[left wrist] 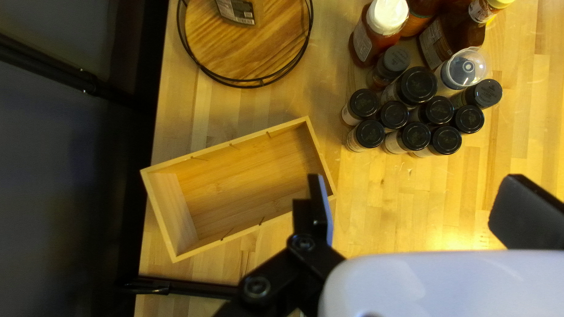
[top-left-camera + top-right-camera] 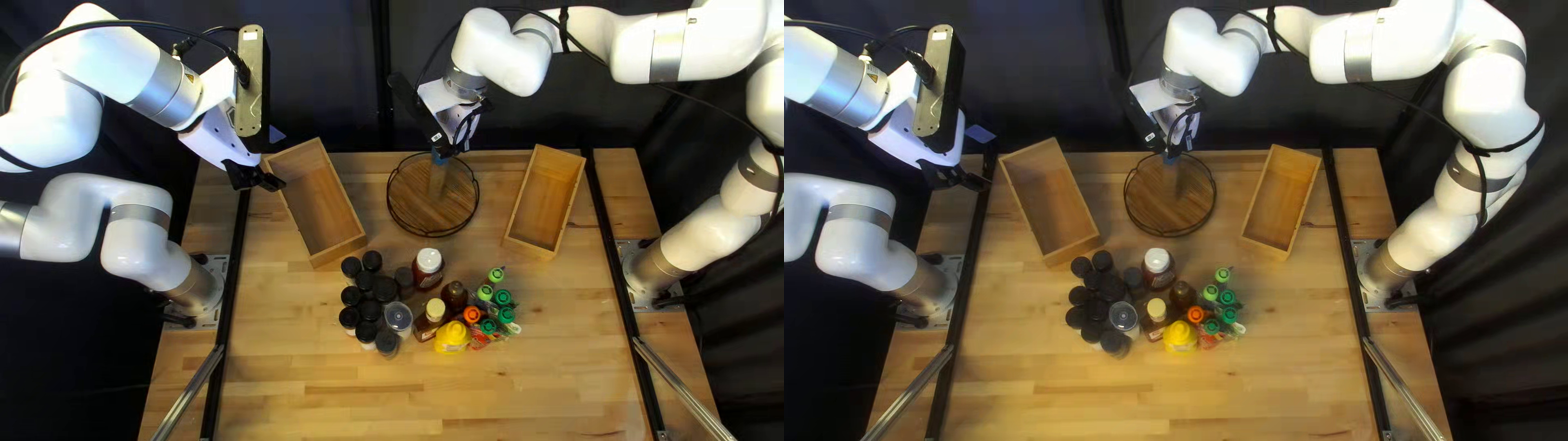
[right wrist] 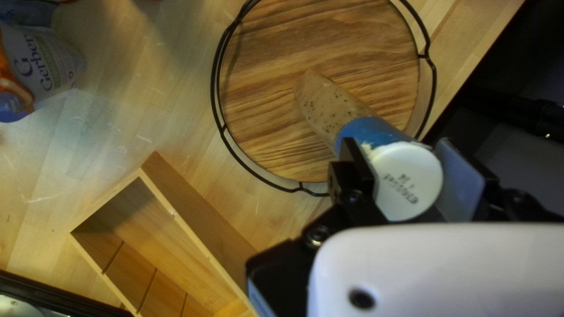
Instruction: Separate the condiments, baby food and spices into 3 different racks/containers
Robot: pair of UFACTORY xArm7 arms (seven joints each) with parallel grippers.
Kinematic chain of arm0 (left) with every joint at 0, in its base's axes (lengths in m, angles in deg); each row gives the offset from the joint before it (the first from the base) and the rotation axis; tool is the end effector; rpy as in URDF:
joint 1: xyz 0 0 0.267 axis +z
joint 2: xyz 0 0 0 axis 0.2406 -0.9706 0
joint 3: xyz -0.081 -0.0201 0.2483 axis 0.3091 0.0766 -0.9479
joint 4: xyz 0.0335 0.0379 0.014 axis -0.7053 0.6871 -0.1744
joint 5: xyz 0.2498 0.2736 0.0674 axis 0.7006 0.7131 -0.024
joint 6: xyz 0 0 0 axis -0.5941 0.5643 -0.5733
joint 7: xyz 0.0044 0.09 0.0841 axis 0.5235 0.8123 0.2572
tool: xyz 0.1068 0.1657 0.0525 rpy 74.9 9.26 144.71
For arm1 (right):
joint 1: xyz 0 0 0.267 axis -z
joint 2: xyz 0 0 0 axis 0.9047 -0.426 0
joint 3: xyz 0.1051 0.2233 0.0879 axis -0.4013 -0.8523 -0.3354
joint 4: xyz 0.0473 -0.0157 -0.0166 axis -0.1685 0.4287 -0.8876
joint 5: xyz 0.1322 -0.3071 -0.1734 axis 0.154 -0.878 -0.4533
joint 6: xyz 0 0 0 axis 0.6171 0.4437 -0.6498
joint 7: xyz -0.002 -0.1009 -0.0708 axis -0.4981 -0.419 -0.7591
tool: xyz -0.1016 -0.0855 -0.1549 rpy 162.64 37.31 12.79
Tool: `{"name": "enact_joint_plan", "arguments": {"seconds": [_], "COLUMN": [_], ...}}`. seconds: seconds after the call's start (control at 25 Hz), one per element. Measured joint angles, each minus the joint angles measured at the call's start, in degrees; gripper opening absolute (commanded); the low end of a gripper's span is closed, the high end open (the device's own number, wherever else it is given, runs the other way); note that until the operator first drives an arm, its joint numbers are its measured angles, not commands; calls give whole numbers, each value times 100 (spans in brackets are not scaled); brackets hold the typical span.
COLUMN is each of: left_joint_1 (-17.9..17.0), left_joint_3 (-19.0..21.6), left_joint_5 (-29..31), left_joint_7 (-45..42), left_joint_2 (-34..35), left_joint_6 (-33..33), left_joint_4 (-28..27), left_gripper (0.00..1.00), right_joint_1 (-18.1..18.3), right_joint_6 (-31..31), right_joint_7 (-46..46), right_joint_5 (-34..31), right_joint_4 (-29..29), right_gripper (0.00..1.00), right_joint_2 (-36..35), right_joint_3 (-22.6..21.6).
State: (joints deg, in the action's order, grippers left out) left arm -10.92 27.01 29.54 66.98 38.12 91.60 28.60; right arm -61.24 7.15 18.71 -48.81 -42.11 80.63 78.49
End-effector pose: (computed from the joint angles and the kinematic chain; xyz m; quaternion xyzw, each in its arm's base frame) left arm 0.3651 0.0719 0.3734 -0.9673 -0.0311 -0.2511 0.0187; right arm 0.5372 -0.2215 0.1551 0.9630 0.2552 0.0858 0.0127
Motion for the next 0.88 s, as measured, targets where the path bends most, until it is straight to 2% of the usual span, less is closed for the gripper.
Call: {"name": "enact_joint_plan", "arguments": {"seconds": [0.08,0.16,0.2,0.24,0.28,0.32,0.4,0.64,0.8,0.84,0.88], "left_joint_1": [0,0,0,0,0,0,0,0,0,0,0], "left_joint_3": [0,0,0,0,0,0,0,0,0,0,0], "left_joint_5": [0,0,0,0,0,0,0,0,0,0,0], "left_joint_7": [0,0,0,0,0,0,0,0,0,0,0], "left_joint_2": [0,0,0,0,0,0,0,0,0,0,0], "left_joint_6": [0,0,0,0,0,0,0,0,0,0,0], "left_joint_4": [0,0,0,0,0,0,0,0,0,0,0], "left_gripper": [100,100,100,100,100,100,100,100,100,100,100], "right_joint_1": [6,24,29,35,40,45,54,62,67,69,72], "right_joint_6": [-50,-101,-115,-129,-139,-148,-166,-186,-176,-171,-160], "right_joint_7": [1,-16,-18,-20,-22,-23,-25,-25,-26,-30,-34], "right_joint_5": [22,61,75,92,105,118,137,150,172,184,202], "right_joint_4": [57,123,143,163,179,194,221,246,268,280,295], "right_gripper": [2,11,35,36,44,46,57,59,68,79,100], "right_joint_2": [-9,-37,-47,-57,-67,-75,-85,-69,-105,-131,-169], "right_joint_3": [0,2,3,3,4,4,7,13,11,8,5]}}
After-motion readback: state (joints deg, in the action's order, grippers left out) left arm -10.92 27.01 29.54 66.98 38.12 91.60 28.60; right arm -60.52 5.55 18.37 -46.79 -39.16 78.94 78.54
